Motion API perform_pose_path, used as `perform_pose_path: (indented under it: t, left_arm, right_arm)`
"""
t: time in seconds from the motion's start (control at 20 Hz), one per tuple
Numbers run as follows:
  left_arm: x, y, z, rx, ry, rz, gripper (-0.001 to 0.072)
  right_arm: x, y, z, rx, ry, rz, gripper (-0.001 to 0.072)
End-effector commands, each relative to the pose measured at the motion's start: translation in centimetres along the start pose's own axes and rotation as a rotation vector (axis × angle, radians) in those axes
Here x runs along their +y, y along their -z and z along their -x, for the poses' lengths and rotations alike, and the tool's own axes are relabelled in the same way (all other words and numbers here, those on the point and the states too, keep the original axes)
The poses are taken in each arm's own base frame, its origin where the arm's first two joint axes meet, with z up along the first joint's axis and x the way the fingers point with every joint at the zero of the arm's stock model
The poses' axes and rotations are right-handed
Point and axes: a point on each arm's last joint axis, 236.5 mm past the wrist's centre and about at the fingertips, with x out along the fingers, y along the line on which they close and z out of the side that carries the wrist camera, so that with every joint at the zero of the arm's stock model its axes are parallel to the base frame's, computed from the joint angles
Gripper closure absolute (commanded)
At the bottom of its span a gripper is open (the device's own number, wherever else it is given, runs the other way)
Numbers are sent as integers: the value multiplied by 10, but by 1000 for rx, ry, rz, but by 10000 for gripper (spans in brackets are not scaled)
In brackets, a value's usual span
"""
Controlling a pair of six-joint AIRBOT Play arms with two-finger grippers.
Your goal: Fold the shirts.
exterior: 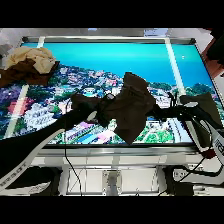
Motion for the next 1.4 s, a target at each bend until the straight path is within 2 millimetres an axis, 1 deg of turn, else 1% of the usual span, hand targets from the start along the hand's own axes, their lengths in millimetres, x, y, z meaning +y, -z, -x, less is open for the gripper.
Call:
perform_pose_path:
  t: [0.0,0.1,0.15,0.25,0.3,0.35,0.4,0.45,0.5,0.55,0.65,0.8,0.9,0.95,1.0,1.05,1.1,1.2,1.25,1.3,1.35]
  left_arm:
    - [60,-9,69,33,-225,-69,693]
    - [81,-12,115,9,-305,-50,693]
    - [89,-11,136,-6,-333,-32,693]
    - [104,-11,181,-73,-392,19,693]
    - [113,-15,204,-135,-426,43,693]
    - [120,-24,220,-204,-457,64,693]
    - [127,-37,232,-278,-487,70,693]
    - [130,-50,234,-330,-493,60,693]
    - [134,-60,229,-360,-489,63,693]
    - [142,-64,219,-360,-492,84,693]
    - [168,-59,182,-281,-512,125,693]
    - [205,-47,115,-160,-521,162,693]
    - [219,-43,74,-124,-498,191,693]
    - [223,-41,58,-110,-493,188,684]
    - [227,-41,48,-107,-495,191,674]
    - [229,-43,43,-116,-495,196,442]
    - [231,-48,45,-141,-497,198,20]
    - [240,-52,64,-152,-532,224,24]
    - [242,-49,77,-143,-543,242,24]
    - [242,-42,90,-125,-554,254,25]
    - [241,-29,104,-86,-560,257,25]
  right_arm:
    - [42,-14,38,-86,-42,151,692]
    - [83,-20,82,-165,-70,267,692]
    - [105,-19,109,-215,-78,334,692]
    - [144,-12,161,-334,-66,468,692]
    - [158,-9,184,-406,-31,529,692]
    - [164,-6,200,-461,14,573,693]
    - [163,-2,209,-486,65,591,693]
    - [155,4,209,-469,106,584,693]
    - [143,12,203,-418,132,564,693]
    - [130,18,197,-366,155,548,693]
    - [111,21,183,-316,165,503,693]
    - [89,18,165,-291,160,436,692]
    - [75,17,155,-288,162,399,692]
    - [70,16,151,-288,165,384,692]
    - [64,16,147,-291,168,370,692]
    - [59,16,144,-291,170,359,692]
    - [56,17,141,-290,172,352,692]
    - [52,16,140,-292,178,348,691]
    - [52,13,141,-305,182,348,691]
    - [52,11,142,-315,185,348,690]
    - [51,9,142,-324,189,349,668]
